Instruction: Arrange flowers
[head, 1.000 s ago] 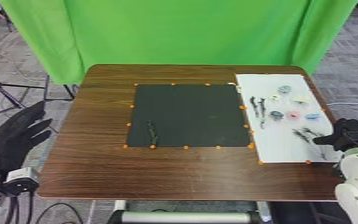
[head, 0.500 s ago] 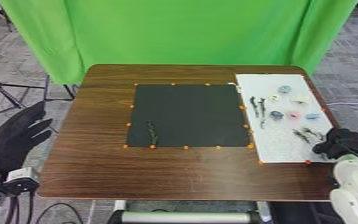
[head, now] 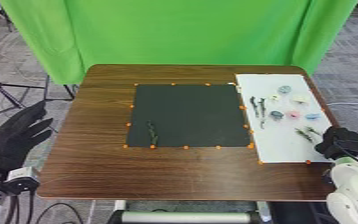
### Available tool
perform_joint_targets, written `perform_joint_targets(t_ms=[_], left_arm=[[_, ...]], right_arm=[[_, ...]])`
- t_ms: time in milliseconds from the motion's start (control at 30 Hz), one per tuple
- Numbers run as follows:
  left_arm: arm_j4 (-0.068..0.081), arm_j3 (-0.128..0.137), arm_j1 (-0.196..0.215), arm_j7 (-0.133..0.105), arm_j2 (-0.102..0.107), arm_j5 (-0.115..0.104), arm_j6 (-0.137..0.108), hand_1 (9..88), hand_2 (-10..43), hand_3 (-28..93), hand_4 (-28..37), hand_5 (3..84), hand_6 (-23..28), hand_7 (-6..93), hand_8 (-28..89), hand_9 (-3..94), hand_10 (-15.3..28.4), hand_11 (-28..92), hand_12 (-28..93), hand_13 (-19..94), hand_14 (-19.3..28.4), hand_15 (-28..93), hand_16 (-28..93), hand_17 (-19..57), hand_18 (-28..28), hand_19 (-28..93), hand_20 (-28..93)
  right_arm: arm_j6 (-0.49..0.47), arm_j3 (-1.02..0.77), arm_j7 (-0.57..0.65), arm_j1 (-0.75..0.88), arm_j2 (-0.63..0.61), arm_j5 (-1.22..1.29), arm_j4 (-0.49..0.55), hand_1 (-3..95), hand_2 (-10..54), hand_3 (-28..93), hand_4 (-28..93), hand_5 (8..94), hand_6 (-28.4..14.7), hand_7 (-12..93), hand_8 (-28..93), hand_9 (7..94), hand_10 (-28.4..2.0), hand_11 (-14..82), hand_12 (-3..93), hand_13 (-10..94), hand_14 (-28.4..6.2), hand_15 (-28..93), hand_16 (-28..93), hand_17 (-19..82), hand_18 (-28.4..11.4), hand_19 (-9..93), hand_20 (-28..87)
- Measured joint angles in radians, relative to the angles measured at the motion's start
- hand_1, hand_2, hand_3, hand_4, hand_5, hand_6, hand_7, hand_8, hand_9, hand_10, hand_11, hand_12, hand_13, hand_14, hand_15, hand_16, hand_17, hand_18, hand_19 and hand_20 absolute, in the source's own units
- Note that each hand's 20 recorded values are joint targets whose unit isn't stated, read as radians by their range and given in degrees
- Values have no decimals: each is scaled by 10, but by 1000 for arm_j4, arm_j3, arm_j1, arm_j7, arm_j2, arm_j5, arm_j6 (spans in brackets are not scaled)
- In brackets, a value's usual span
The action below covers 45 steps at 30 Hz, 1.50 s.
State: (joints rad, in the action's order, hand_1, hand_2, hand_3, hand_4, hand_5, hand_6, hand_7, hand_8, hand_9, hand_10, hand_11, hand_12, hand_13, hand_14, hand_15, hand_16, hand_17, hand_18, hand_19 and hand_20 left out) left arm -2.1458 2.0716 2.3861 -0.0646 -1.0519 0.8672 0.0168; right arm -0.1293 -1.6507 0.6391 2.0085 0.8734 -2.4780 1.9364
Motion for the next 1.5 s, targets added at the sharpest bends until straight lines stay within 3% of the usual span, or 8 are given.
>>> perform_joint_targets(t_ms=[333,433,700,933,1067,1200,1300,1500], left_arm=[[0,2,0,0,2,0,0,231,-67,709,-283,223,10,225,-108,175,84,151,187,148,114,220,39,-89,187,392,69],[0,2,0,0,2,1,0,231,-68,710,-283,223,10,225,-107,175,84,150,188,149,114,220,39,-89,187,393,69],[0,2,3,1,1,5,0,231,-67,709,-283,223,9,227,-108,176,85,150,188,149,114,219,39,-89,187,393,69],[0,2,4,1,1,7,0,230,-68,711,-283,223,10,226,-109,176,85,151,189,149,114,220,39,-90,187,393,69],[0,1,3,1,0,7,0,231,-66,710,-283,223,9,225,-108,176,85,151,188,149,115,220,39,-90,187,393,69],[0,1,3,1,0,7,0,232,-66,708,-283,223,9,226,-108,176,85,152,188,148,114,220,38,-90,187,392,69],[0,0,3,1,0,7,0,232,-66,709,-283,223,9,226,-108,176,85,152,188,148,115,219,38,-90,187,392,69],[-1,0,4,2,-1,7,0,232,-64,709,-283,224,10,225,-108,176,85,152,188,149,114,220,39,-90,187,392,69]], right_arm=[[120,-23,-13,2,4,127,83,403,-95,855,-245,684,10,648,235,739,-97,709,522,694,-111,900,364,242,-178,722,394],[123,-14,-2,-16,2,96,90,269,-95,830,-281,601,-21,514,-102,592,-129,668,516,571,-130,862,350,183,-193,682,402],[-226,-18,156,-52,3,-93,98,181,-95,768,-283,485,-84,381,-140,441,-196,629,503,467,-163,830,308,129,-218,652,397],[-282,-28,147,-77,18,150,72,175,-95,697,-283,470,-92,354,-122,416,-204,623,489,441,-165,827,288,114,-218,632,393],[-298,-25,118,-79,31,139,56,167,-95,796,-282,474,-81,386,-132,434,-192,633,478,461,-157,828,277,118,-216,629,395],[-292,-2,112,-90,31,77,36,272,-95,849,-279,522,-46,501,-177,507,-161,649,478,517,-138,825,301,144,-208,648,393],[-252,25,114,-99,30,34,11,416,-95,808,-281,576,0,623,114,623,-115,606,588,608,-116,843,333,187,-196,679,390],[-169,41,107,-99,31,44,-14,435,-95,842,-278,619,14,660,174,681,-103,630,606,652,-112,872,350,211,-189,700,395]])
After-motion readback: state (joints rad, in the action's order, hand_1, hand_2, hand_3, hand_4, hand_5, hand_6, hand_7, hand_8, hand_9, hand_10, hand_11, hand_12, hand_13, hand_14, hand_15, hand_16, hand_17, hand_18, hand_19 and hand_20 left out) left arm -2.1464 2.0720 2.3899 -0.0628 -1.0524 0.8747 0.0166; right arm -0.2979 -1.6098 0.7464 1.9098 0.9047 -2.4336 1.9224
